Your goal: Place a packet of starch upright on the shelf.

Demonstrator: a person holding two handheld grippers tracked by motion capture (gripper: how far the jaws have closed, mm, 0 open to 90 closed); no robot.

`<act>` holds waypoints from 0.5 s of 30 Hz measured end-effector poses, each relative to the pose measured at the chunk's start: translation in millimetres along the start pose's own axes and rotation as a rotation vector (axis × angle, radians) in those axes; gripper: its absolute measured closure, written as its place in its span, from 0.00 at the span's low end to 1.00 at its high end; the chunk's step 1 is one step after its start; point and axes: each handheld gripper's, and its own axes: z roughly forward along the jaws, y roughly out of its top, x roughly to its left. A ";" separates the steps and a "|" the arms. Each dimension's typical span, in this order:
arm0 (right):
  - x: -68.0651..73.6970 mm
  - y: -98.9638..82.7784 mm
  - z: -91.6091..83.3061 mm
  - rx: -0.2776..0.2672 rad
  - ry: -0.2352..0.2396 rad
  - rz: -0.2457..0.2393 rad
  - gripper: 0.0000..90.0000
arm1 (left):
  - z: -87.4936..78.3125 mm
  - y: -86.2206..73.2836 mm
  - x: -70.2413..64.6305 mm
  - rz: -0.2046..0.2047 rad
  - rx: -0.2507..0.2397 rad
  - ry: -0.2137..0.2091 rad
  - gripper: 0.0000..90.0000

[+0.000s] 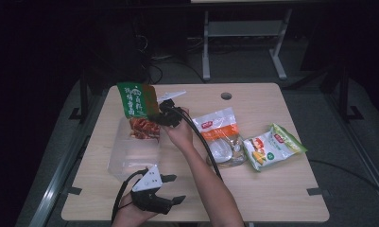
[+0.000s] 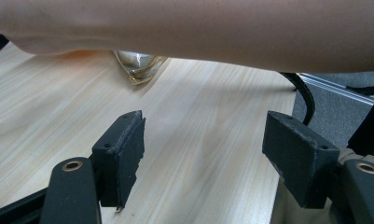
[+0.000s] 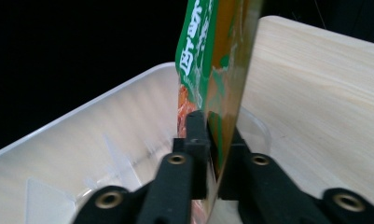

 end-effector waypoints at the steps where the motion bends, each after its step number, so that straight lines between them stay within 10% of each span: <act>1: -0.4 0.9 -1.3 -0.005 0.002 0.004 0.90 | 0.2 0.0 0.0 -0.001 0.000 0.000 0.32; 15: -2.8 7.5 -31.5 0.016 0.025 0.001 0.71 | 4.2 -0.7 0.0 -0.001 0.020 -0.010 0.32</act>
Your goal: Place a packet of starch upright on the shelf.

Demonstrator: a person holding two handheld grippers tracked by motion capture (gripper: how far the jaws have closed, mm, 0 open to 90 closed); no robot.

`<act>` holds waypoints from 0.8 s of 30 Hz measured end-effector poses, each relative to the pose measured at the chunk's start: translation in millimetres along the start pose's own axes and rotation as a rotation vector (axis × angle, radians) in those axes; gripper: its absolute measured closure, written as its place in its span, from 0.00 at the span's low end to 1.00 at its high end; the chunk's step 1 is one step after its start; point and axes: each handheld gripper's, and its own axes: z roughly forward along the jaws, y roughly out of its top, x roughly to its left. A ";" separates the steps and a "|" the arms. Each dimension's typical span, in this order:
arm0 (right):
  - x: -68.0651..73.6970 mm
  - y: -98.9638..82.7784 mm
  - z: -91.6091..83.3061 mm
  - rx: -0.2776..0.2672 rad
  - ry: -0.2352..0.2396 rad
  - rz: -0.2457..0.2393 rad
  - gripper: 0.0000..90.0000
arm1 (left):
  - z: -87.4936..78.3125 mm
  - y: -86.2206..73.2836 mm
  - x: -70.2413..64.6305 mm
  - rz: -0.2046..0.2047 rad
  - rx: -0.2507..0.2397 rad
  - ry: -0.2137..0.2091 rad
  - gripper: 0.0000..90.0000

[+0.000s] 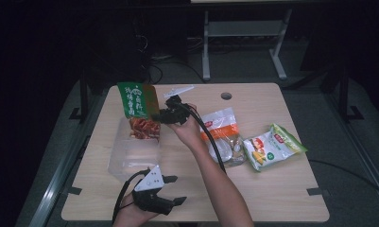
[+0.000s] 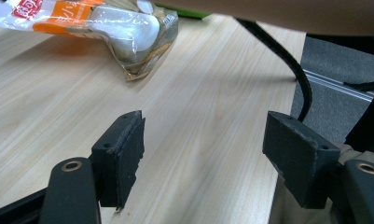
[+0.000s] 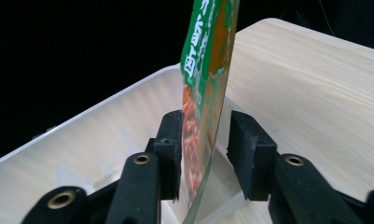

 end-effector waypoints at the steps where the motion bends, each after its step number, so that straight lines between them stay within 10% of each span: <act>1: 0.4 -0.5 -2.8 0.002 0.003 -0.001 0.71 | 0.5 -0.3 0.3 -0.003 -0.003 0.000 0.32; 24: 1.8 -22.8 -73.1 0.027 0.012 -0.021 0.65 | 3.8 -1.4 3.2 -0.016 -0.002 -0.004 0.32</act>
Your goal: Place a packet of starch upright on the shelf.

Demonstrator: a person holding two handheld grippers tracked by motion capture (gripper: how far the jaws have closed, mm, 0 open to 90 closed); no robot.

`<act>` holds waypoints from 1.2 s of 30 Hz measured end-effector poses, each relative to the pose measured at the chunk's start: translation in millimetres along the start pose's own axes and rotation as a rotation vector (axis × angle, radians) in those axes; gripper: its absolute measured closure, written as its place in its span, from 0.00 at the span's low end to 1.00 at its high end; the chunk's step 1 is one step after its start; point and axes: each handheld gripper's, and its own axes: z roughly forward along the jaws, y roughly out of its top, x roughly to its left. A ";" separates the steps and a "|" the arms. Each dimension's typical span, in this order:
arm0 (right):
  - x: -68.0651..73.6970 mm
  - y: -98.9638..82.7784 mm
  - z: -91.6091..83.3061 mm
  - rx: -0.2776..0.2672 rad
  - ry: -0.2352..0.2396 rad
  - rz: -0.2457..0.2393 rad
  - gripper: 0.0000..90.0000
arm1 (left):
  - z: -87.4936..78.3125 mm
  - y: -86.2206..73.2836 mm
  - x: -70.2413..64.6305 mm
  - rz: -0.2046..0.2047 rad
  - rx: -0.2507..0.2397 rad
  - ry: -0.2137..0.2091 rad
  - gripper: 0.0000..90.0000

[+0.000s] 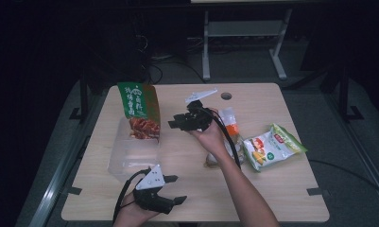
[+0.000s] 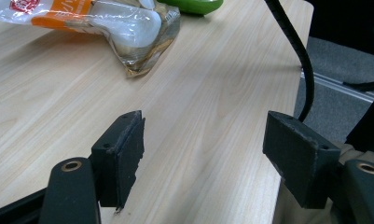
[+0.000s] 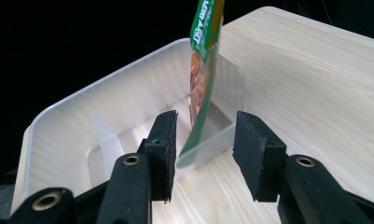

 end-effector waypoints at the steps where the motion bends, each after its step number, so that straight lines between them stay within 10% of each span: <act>1: -0.6 -1.1 -3.7 0.002 -0.002 0.001 0.65 | 0.3 0.0 0.0 -0.003 -0.001 -0.001 0.32; 36: -27.6 -59.1 -104.0 0.044 -0.134 0.102 0.55 | 4.9 0.2 1.3 0.003 0.019 0.000 0.32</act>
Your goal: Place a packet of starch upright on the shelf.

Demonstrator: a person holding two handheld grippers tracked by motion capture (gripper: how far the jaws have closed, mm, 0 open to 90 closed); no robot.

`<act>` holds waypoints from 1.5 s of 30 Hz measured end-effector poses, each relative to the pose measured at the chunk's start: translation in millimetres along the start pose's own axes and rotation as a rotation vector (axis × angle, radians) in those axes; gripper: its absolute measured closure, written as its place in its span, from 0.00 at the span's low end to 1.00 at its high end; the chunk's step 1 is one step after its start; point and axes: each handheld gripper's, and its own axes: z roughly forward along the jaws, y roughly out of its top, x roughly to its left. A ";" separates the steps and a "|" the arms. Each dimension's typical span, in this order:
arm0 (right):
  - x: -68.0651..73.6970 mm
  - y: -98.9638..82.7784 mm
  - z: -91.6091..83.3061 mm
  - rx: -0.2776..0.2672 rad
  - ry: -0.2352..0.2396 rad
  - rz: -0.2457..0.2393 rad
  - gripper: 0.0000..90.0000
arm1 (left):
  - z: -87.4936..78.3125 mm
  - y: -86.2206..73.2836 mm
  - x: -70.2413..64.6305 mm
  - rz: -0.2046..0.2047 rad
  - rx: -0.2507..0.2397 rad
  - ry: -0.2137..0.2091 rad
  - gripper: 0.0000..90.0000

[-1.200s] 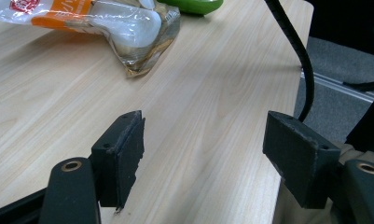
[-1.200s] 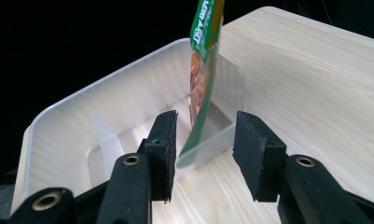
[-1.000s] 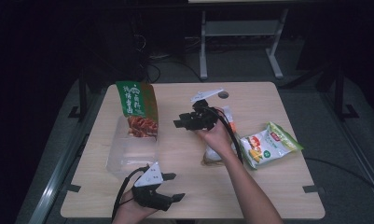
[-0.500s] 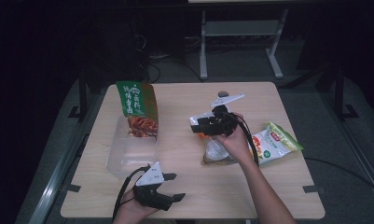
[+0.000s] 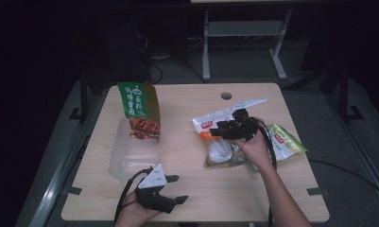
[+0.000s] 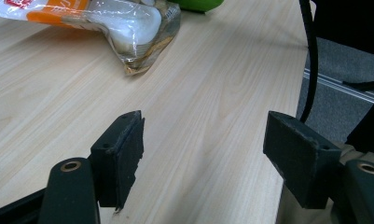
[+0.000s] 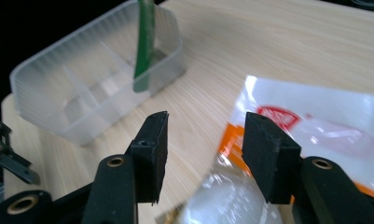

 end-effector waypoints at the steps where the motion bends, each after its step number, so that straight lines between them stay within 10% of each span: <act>1: -2.0 -2.1 -1.6 0.004 -0.006 -0.001 0.55 | 0.2 0.0 0.0 0.004 0.003 -0.001 0.32; 21: -38.4 -30.0 -23.3 0.074 -0.131 0.103 0.52 | 3.7 -0.3 -1.7 -0.011 0.002 -0.016 0.32; 35: -75.5 -31.2 6.8 0.170 -0.205 0.205 0.52 | 4.6 0.0 -0.9 -0.019 -0.001 -0.019 0.32; 45: -69.8 -28.8 22.4 0.193 -0.172 0.185 0.96 | 3.1 -1.1 3.4 -0.031 -0.003 -0.009 0.32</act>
